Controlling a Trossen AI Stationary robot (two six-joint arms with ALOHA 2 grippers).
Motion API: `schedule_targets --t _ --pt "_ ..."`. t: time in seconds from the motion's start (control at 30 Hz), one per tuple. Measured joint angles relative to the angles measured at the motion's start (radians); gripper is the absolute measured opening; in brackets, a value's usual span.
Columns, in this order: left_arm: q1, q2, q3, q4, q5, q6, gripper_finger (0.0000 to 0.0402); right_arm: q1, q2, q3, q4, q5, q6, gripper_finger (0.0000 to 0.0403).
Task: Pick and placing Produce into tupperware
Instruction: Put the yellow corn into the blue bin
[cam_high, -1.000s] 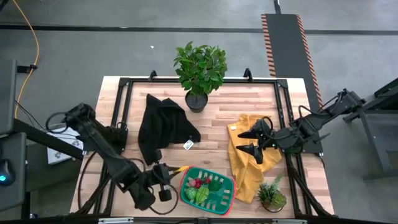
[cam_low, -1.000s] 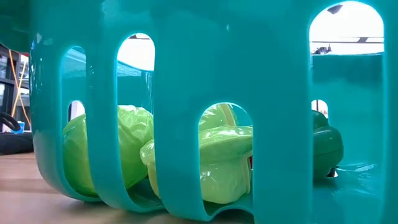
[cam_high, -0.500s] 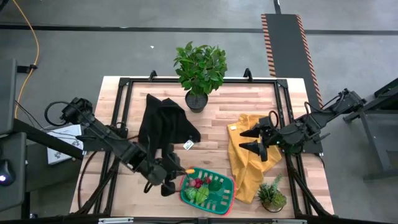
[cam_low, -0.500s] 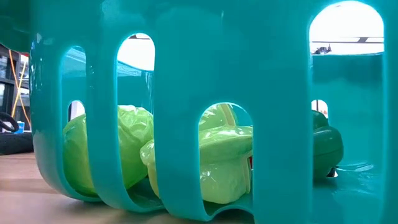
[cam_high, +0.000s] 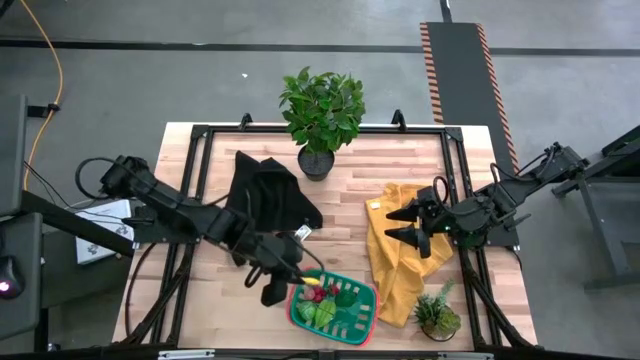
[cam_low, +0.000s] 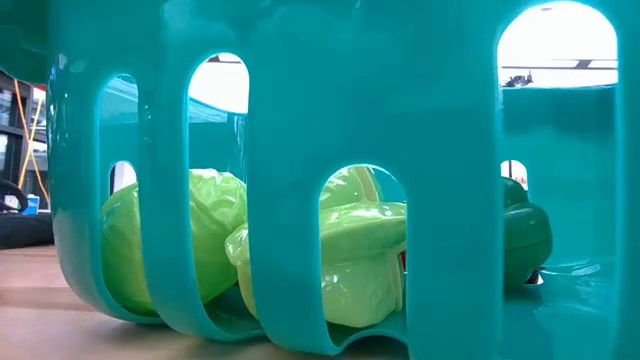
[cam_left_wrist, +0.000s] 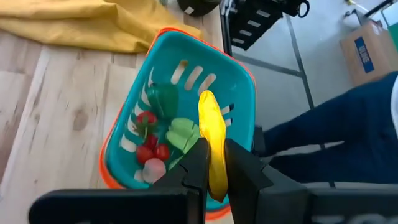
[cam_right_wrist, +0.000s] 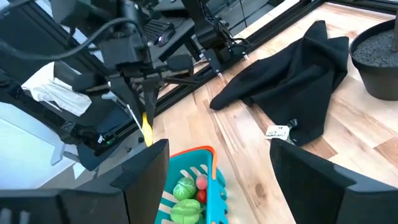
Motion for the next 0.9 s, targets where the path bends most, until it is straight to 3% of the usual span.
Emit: schedule_targets --t 0.17,0.43,0.73,0.9 --pt "0.041 0.000 0.090 -0.136 0.041 0.020 0.0033 0.000 0.000 0.000 0.000 0.000 0.001 0.0270" --pt "0.051 0.026 0.268 -0.305 0.019 0.094 0.0033 0.000 0.000 0.000 0.000 0.001 -0.001 0.0270" --pt "0.050 0.181 0.466 -0.530 0.058 0.129 0.0033 0.000 0.001 0.000 -0.006 0.001 -0.006 0.0270" --pt "0.050 0.259 0.554 -0.552 0.072 0.160 0.0033 0.000 0.001 0.000 -0.007 0.002 -0.001 0.0270"
